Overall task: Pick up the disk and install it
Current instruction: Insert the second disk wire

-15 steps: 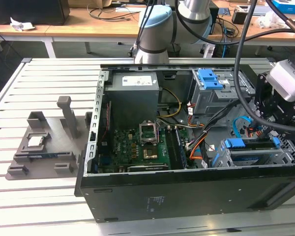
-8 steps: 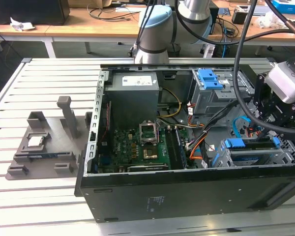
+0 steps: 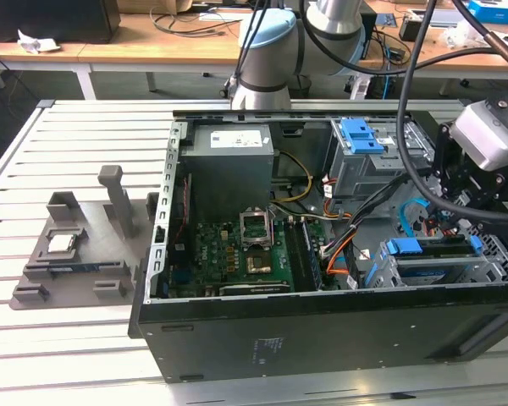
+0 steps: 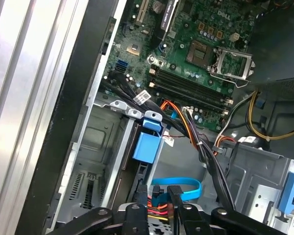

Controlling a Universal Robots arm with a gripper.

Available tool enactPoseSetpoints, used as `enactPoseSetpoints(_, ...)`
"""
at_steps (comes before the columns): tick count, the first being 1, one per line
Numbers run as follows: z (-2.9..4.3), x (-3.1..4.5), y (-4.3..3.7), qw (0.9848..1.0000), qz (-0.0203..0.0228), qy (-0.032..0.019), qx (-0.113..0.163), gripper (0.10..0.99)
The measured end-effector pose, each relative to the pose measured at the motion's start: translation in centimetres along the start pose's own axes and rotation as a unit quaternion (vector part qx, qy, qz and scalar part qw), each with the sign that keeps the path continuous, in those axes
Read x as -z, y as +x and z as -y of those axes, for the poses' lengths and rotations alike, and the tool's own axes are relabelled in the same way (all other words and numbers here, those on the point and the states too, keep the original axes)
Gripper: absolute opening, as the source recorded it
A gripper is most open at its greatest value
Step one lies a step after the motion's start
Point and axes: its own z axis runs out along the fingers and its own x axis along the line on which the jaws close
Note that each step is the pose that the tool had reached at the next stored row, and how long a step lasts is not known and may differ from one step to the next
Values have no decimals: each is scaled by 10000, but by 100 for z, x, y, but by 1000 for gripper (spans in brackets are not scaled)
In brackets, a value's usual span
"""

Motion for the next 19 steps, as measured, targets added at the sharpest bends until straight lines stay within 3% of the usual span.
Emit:
enactPoseSetpoints(8,8,-13,-23,10000,-1,0,0,302)
enactPoseSetpoints(12,8,-15,-23,10000,-1,0,0,161)
enactPoseSetpoints(19,8,-17,-24,10000,-1,0,0,161)
